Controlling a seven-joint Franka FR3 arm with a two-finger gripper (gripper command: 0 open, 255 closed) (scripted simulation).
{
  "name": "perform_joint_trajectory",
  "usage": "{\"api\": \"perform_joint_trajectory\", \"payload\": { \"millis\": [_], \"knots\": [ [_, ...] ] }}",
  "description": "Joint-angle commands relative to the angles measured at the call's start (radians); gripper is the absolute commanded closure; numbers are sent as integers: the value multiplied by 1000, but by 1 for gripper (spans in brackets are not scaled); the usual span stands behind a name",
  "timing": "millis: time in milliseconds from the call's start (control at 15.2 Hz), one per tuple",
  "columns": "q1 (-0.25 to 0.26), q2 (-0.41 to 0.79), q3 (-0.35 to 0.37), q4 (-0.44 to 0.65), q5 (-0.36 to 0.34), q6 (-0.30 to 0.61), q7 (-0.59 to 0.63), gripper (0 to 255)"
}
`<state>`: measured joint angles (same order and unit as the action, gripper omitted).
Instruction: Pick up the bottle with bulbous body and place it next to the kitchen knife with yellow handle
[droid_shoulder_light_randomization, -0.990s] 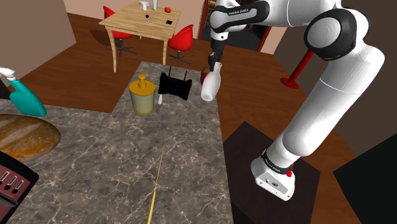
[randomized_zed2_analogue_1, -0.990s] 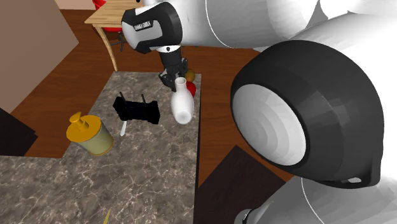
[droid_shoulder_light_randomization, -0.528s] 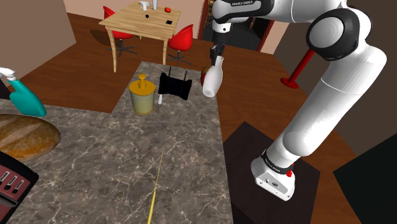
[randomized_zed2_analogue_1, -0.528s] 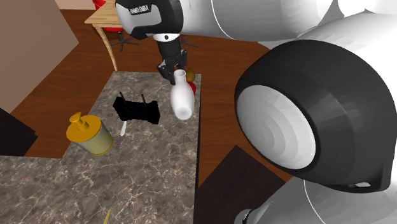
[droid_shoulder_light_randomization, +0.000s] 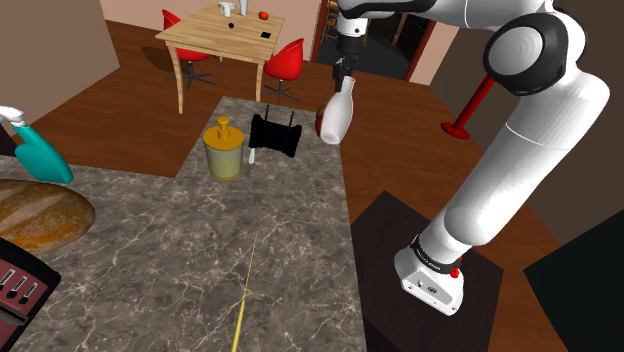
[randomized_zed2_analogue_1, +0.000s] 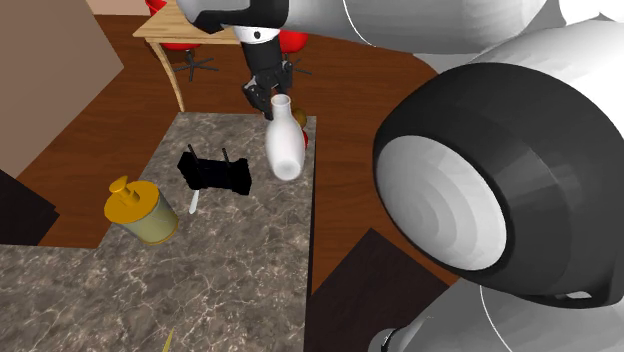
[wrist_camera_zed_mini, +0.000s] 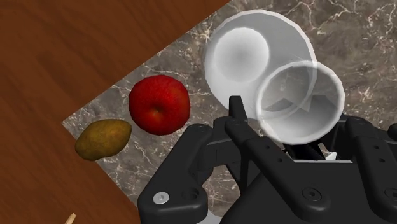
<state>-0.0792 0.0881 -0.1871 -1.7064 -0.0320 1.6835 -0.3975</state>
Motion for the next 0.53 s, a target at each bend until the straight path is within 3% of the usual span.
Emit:
{"api": "perform_joint_trajectory", "payload": {
  "millis": [0,132,462],
  "knots": [
    [-1,1,-1,28,0,-28,-2,255],
    [-1,1,-1,45,0,-44,-3,255],
    [46,-128,41,-38,-12,-93,86,255]
  ]
}}
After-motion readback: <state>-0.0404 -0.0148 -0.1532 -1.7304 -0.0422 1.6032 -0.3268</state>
